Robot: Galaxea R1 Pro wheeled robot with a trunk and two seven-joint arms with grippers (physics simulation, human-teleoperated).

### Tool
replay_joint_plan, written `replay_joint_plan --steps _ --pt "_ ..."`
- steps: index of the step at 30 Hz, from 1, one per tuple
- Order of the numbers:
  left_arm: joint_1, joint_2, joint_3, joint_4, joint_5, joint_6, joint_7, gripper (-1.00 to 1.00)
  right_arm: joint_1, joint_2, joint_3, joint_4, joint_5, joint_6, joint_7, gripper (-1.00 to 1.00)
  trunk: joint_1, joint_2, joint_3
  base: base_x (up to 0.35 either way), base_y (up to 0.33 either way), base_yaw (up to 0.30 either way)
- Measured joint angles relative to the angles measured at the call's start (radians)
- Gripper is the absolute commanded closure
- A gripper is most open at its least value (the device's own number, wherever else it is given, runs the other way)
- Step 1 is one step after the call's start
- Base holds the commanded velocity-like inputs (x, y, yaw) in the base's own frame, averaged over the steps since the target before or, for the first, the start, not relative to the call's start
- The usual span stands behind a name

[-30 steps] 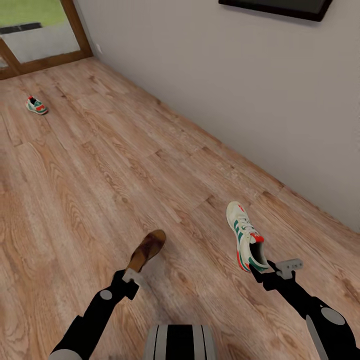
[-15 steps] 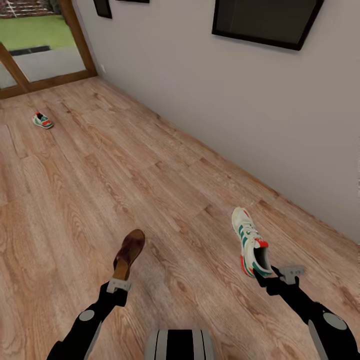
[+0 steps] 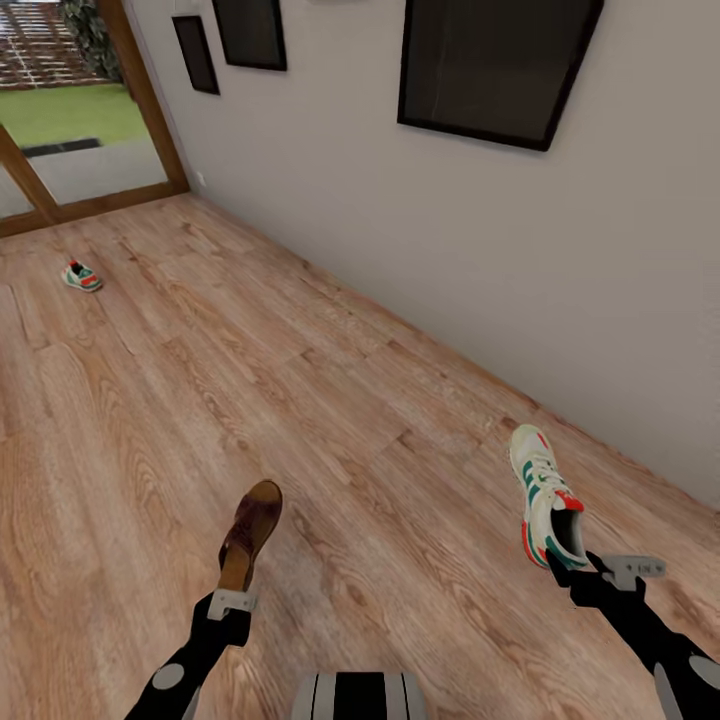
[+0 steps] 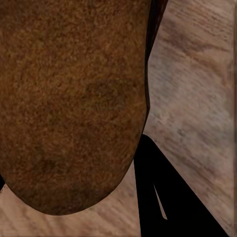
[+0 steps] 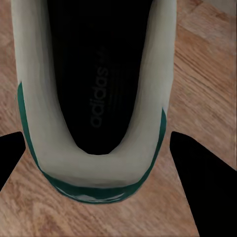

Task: Pick up the two gym shoes and the two sandals from the corridor floor and place them onto the hallstand (shoe rack) in the corridor, making sure they are on the rack and not on the floor. Arrange them so the two gym shoes are next to each other and the two sandals are next to each other.

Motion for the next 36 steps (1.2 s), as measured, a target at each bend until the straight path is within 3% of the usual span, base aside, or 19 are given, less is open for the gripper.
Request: replay_joint_plan --steps 3,6,8,11,14,18,21,24,28,36 --pt "0.002 0.000 0.001 -0.001 0.001 -0.004 0.002 1.00 0.000 0.002 -0.015 0.004 0.000 -0.003 0.000 1.00 -0.001 0.001 0.016 0.000 0.000 -0.103" --pt "0.007 -0.001 0.039 -0.002 0.002 -0.007 0.002 1.00 0.012 0.006 -0.055 0.022 0.003 -0.010 0.001 1.00 -0.003 0.001 0.032 0.000 0.000 -0.104" --pt "0.008 -0.001 0.053 0.000 0.001 -0.008 0.002 1.00 0.024 0.007 -0.070 0.082 0.002 -0.041 0.002 1.00 -0.010 0.015 0.042 0.000 0.000 -0.104" --pt "0.009 -0.007 0.060 0.003 0.000 -0.008 0.001 1.00 0.032 0.008 -0.078 0.341 0.004 -0.335 0.002 1.00 -0.022 0.036 0.056 0.000 0.000 -0.104" --pt "0.009 -0.010 0.061 0.009 0.000 -0.008 0.002 1.00 0.032 0.009 -0.078 0.445 0.002 -0.443 -0.002 1.00 -0.033 0.057 0.070 0.000 0.000 -0.105" --pt "0.009 -0.013 0.061 0.053 -0.002 -0.012 0.004 1.00 0.033 0.029 -0.078 0.498 0.001 -0.471 -0.024 1.00 -0.049 0.085 0.088 0.000 0.000 -0.105" --pt "0.009 -0.014 0.060 0.068 -0.002 -0.039 0.018 1.00 0.033 0.054 -0.078 0.534 0.001 -0.498 -0.135 1.00 -0.060 0.106 0.102 0.000 0.000 -0.105" --pt "0.009 -0.014 0.060 0.070 -0.002 -0.048 0.024 1.00 0.033 0.058 -0.077 0.560 0.002 -0.544 -0.161 1.00 -0.064 0.113 0.110 0.000 0.000 -0.105" --pt "0.009 -0.014 0.058 0.070 -0.004 -0.054 0.026 1.00 0.033 0.061 -0.076 0.595 0.003 -0.630 -0.176 1.00 -0.064 0.113 0.116 0.000 0.000 -0.109" --pt "0.009 -0.013 0.056 0.061 -0.004 -0.055 0.025 1.00 0.033 0.067 -0.075 0.629 0.003 -0.648 -0.177 1.00 -0.064 0.113 0.128 0.000 0.000 -0.164"
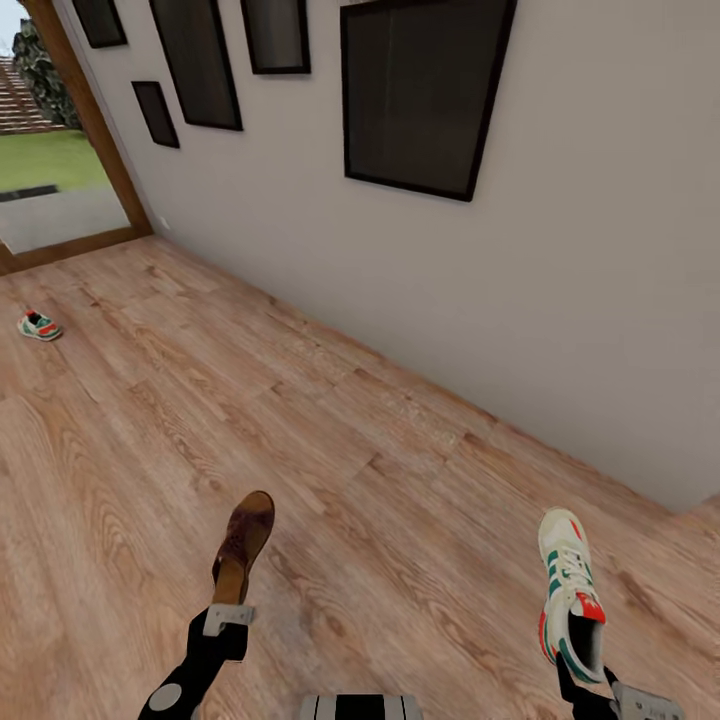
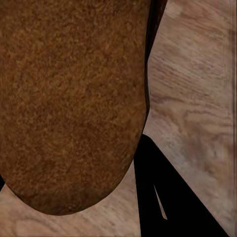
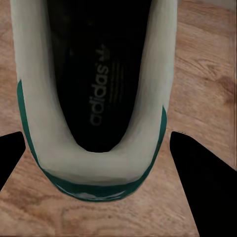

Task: Pick up the two gym shoes and the two sandals from the corridor floor and place them onto the hallstand (shoe rack) in the corridor, making sure they are on the rack and not on the floor. Arrange them so the two gym shoes are next to each other and the two sandals are next to each other.

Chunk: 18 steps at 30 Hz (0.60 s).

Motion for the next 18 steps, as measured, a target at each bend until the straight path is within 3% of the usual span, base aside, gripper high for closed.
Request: replay_joint_plan --steps 18 --pt "0.000 -0.001 -0.001 -0.001 -0.001 0.000 -0.009 1.00 0.000 0.000 0.000 0.014 -0.004 -0.001 -0.002 1.00 0.004 -0.007 0.000 0.000 0.000 -0.296"
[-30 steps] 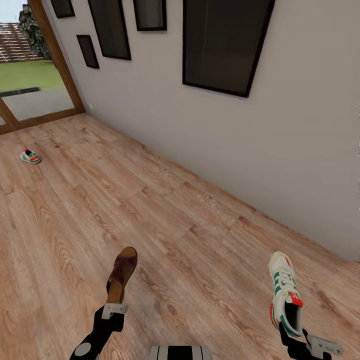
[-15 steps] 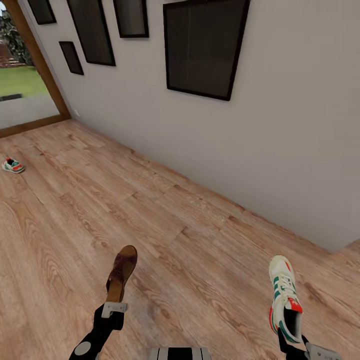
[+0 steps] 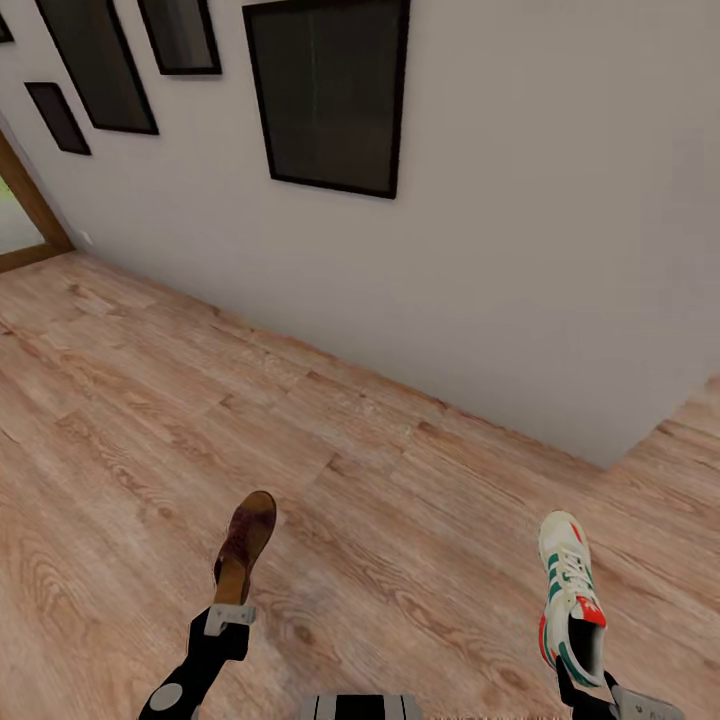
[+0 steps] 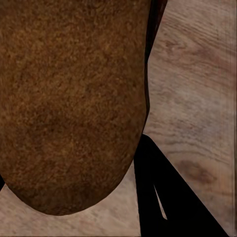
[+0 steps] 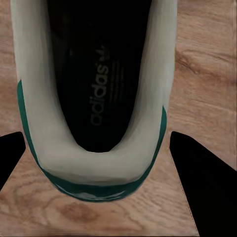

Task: Pick up the two gym shoes and the two sandals from the corridor floor and place them onto the hallstand (shoe rack) in the corridor, making sure they are on the rack and not on the floor. Arrange them so the two gym shoes are next to each other and the two sandals are next to each other.

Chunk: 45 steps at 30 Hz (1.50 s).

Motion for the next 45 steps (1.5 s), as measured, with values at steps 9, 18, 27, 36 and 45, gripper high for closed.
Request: replay_joint_plan --steps 9,18,27,36,45 --pt "0.000 0.001 0.000 -0.003 0.000 0.000 0.009 1.00 0.000 0.000 0.000 0.000 0.000 0.000 -0.003 1.00 0.035 -0.063 -0.028 0.000 0.000 -0.300" --pt "0.000 0.000 0.000 -0.003 0.000 0.001 0.009 1.00 0.000 0.000 0.000 0.000 -0.001 0.000 -0.003 1.00 0.042 -0.077 -0.035 0.000 0.000 -0.300" --pt "0.000 0.000 0.001 -0.002 0.001 0.000 0.009 1.00 0.000 0.000 0.000 0.000 -0.002 -0.001 -0.004 1.00 0.042 -0.077 -0.035 0.000 0.000 -0.300" --pt "0.000 0.000 0.002 0.001 0.002 0.001 0.010 1.00 0.000 0.000 0.000 0.000 -0.001 0.000 -0.005 1.00 0.042 -0.077 -0.035 0.000 0.000 -0.300" --pt "0.000 0.000 0.004 0.000 0.002 0.001 0.010 1.00 0.000 0.000 0.000 0.011 -0.002 0.000 -0.005 1.00 0.042 -0.077 -0.035 0.000 0.000 -0.300"
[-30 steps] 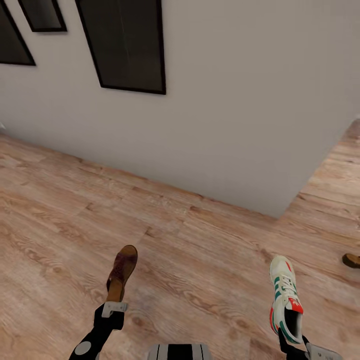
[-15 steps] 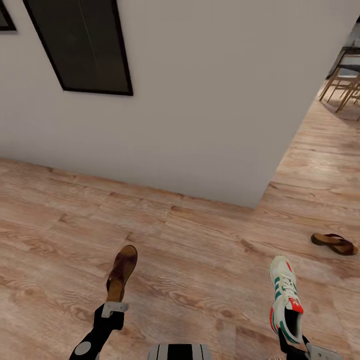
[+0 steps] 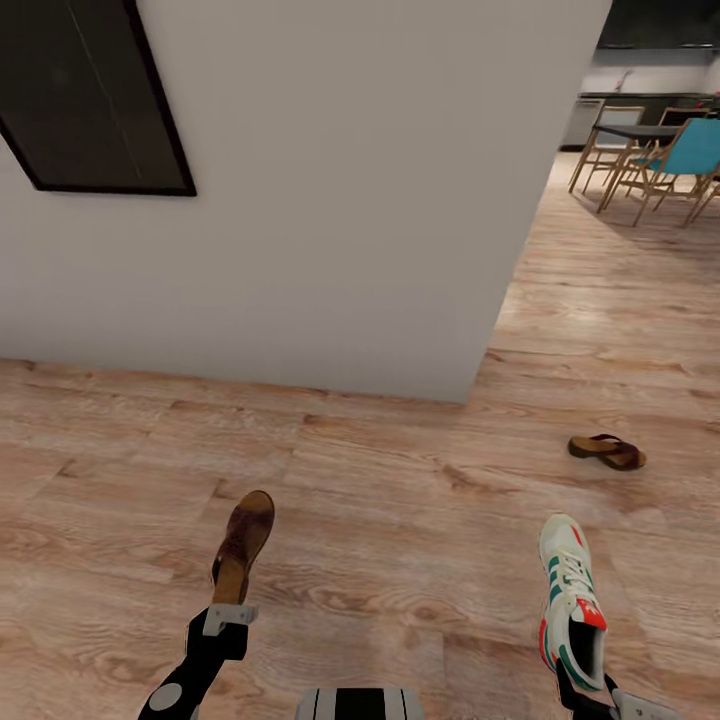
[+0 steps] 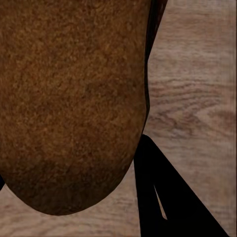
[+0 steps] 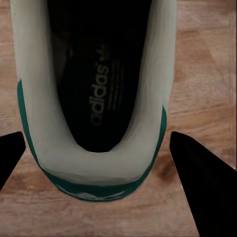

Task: Pick up the two gym shoes and the two sandals from the corridor floor and place them onto the hallstand (shoe rack) in the corridor, making sure they are on the rack and not on the floor. Arrange them so the two gym shoes are next to each other and the two sandals are next to each other.

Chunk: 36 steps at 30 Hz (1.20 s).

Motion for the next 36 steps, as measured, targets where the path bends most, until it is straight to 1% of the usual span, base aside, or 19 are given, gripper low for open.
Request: replay_joint_plan --steps 31,35,36 --pt "0.000 0.001 0.002 0.000 0.000 -0.001 -0.006 1.00 0.000 0.000 0.000 0.010 -0.001 0.000 0.000 1.00 0.000 0.000 0.000 0.000 0.000 -0.300" --pt "0.000 0.001 0.001 0.000 0.000 -0.001 -0.002 1.00 0.000 0.000 0.000 0.010 -0.001 0.000 0.000 1.00 0.015 -0.028 -0.012 0.000 0.000 -0.300" --pt "0.000 0.000 0.001 0.000 0.000 -0.001 -0.002 1.00 0.000 0.000 0.000 0.010 -0.001 0.000 0.000 1.00 0.015 -0.028 -0.013 0.000 0.000 -0.300"
